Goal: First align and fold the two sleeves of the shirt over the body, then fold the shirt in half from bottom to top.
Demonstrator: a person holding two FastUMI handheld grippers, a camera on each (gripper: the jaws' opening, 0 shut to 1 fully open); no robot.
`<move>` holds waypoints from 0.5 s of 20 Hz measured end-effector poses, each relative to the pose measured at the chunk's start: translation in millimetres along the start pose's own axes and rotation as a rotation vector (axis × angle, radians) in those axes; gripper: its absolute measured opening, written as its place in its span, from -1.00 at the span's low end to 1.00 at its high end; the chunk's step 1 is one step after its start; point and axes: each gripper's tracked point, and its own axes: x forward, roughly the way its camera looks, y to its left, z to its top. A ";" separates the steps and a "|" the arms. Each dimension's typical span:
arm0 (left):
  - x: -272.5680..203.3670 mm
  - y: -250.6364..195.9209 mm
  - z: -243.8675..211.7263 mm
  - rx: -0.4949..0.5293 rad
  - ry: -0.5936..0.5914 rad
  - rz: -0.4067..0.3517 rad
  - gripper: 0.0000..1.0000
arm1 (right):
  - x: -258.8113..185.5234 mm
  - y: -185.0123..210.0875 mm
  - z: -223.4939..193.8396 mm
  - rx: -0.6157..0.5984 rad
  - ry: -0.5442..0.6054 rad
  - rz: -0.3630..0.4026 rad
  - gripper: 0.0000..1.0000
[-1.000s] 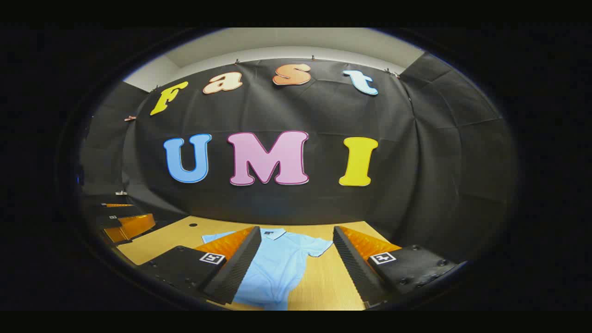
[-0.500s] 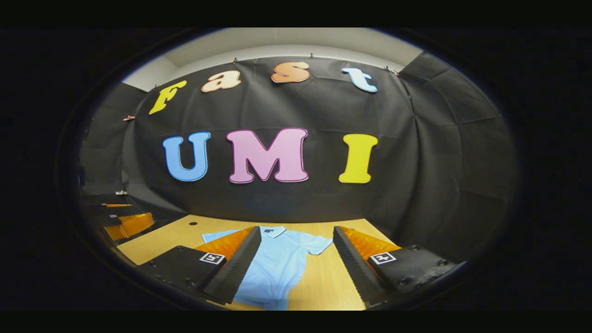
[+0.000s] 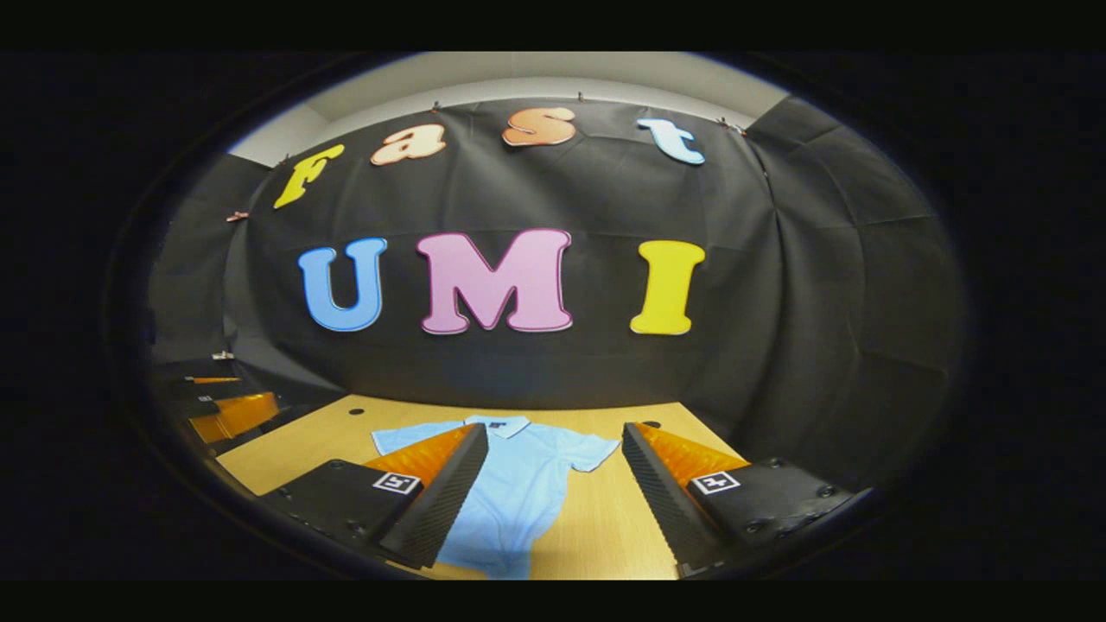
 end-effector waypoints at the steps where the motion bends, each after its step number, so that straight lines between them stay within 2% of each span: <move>1: 2.7 3.2 1.9 0.003 -0.002 0.006 0.97 | 8.3 -5.5 -7.4 0.005 0.028 -0.012 0.95; 5: 17.4 13.8 1.9 0.000 0.025 0.030 0.97 | 56.8 -24.6 -19.9 0.040 0.107 -0.033 0.96; 10: 40.6 25.6 -5.6 0.021 0.085 0.073 0.97 | 144.7 -48.5 -18.5 -0.018 0.120 -0.035 0.96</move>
